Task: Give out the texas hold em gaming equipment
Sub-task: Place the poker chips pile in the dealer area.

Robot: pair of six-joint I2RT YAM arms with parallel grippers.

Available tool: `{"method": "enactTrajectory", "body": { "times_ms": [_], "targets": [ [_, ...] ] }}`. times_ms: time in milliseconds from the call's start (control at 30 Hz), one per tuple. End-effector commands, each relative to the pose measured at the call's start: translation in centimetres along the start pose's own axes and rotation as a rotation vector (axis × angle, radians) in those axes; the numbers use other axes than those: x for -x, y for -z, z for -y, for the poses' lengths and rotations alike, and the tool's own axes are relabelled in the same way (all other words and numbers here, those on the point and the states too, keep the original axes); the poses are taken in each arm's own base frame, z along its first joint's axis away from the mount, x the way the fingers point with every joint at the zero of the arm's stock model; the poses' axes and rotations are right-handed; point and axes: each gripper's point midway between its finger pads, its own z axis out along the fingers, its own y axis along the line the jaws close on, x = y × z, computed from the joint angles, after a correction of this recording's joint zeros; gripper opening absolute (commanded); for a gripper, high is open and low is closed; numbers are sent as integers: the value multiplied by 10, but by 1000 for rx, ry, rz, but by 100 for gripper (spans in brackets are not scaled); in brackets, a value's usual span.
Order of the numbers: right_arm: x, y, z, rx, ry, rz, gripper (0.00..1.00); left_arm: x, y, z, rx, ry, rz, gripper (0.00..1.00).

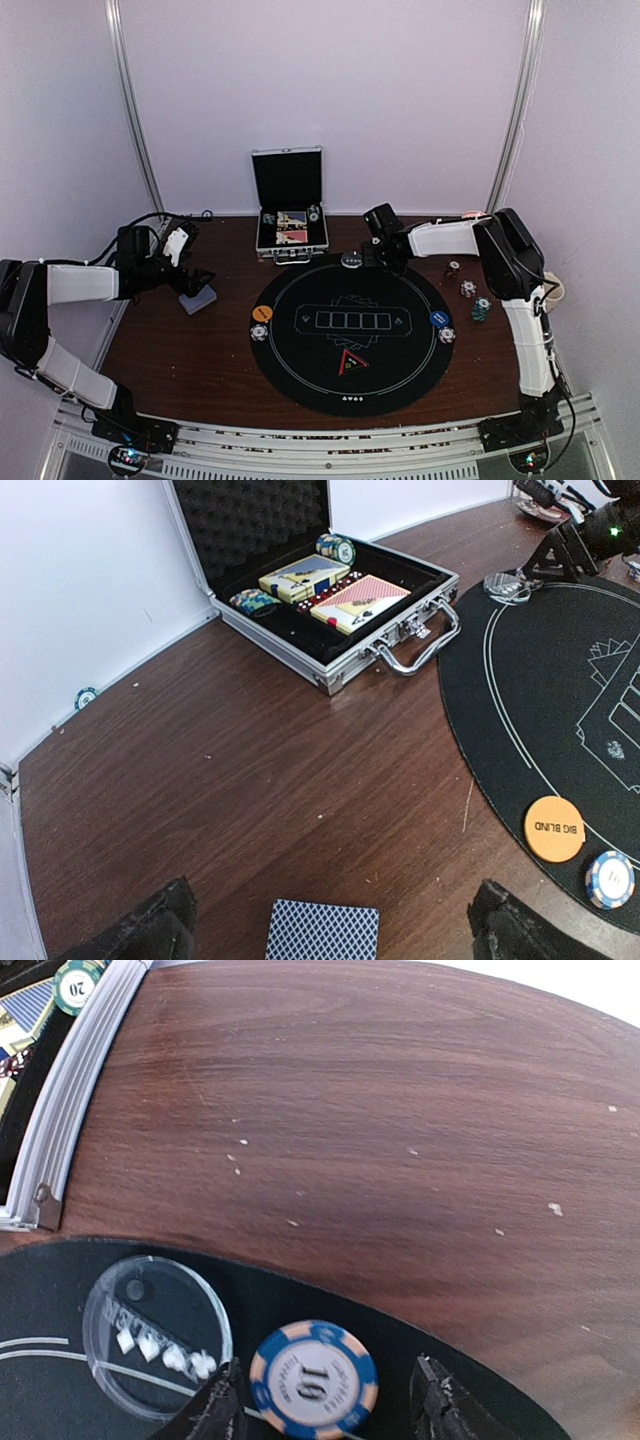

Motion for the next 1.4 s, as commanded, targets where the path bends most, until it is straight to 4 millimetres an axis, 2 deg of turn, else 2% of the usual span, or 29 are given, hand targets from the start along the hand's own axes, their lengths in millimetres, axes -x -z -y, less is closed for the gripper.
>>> {"method": "enactTrajectory", "body": {
  "times_ms": [0,100,267,533,600,800,1000,1133,1367],
  "targets": [
    [35,49,10,-36,-25,74,61,5,-2,-4,11,-11,29,98],
    [40,71,23,-66,-33,84,64,6,-1,-4,11,-11,31,98],
    [30,102,49,-98,-56,55,71,7,0,-4,9,-12,34,98],
    [-9,143,131,-208,-124,22,82,9,1,-3,6,-11,39,98],
    [-19,147,147,-233,-142,9,83,9,1,-3,8,-11,38,98],
    [-30,163,163,-268,-178,16,85,11,3,-3,9,-14,44,98],
    [-65,181,197,-352,-241,28,87,9,1,-1,-3,-9,41,98],
    [-79,190,211,-370,-279,53,87,10,2,0,-7,-9,44,98],
    [-104,189,220,-380,-305,24,84,10,2,0,-4,-10,45,98]
  ]
}}
